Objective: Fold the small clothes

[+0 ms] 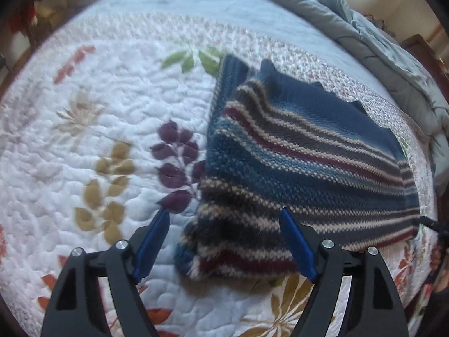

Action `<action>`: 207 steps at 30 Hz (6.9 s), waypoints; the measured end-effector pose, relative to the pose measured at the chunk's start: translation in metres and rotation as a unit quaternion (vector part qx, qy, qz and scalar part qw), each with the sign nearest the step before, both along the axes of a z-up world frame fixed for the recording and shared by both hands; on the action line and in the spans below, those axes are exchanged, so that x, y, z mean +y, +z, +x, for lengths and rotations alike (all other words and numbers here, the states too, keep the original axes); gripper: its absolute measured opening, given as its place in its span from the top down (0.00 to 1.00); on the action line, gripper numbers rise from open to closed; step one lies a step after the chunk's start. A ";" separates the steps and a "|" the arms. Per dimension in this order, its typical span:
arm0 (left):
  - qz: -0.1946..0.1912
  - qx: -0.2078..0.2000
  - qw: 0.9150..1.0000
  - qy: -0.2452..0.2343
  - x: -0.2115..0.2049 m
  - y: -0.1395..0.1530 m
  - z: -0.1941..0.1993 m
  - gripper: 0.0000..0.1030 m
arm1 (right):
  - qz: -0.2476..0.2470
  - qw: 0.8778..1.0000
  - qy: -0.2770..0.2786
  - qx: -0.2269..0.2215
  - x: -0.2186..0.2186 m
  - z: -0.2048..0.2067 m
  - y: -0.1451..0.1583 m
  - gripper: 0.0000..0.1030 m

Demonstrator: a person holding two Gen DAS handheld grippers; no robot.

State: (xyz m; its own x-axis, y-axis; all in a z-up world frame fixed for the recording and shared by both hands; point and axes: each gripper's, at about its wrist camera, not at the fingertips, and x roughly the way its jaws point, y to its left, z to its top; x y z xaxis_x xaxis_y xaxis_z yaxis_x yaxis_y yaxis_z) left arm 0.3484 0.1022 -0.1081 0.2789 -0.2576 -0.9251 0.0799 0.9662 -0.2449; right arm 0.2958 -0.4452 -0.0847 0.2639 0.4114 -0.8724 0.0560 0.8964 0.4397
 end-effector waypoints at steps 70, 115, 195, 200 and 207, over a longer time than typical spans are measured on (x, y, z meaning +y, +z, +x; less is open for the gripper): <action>0.031 -0.050 0.997 -0.050 -0.144 0.058 -0.108 0.45 | -0.045 0.997 -0.015 -0.065 -0.071 -0.124 0.064 0.46; 0.048 -0.088 0.989 -0.106 -0.212 0.046 -0.131 0.48 | -0.045 0.997 -0.063 -0.018 -0.061 -0.141 0.047 0.46; -0.025 -0.001 0.986 -0.164 -0.219 -0.021 -0.129 0.41 | -0.061 0.985 0.159 0.006 0.237 -0.099 0.043 0.91; -0.044 0.005 0.990 -0.134 -0.199 -0.006 -0.121 0.44 | -0.064 0.985 0.161 0.016 0.230 -0.110 0.016 0.87; -0.070 -0.021 0.984 -0.164 -0.242 0.044 -0.109 0.46 | -0.022 0.989 0.142 -0.020 0.212 -0.124 0.018 0.80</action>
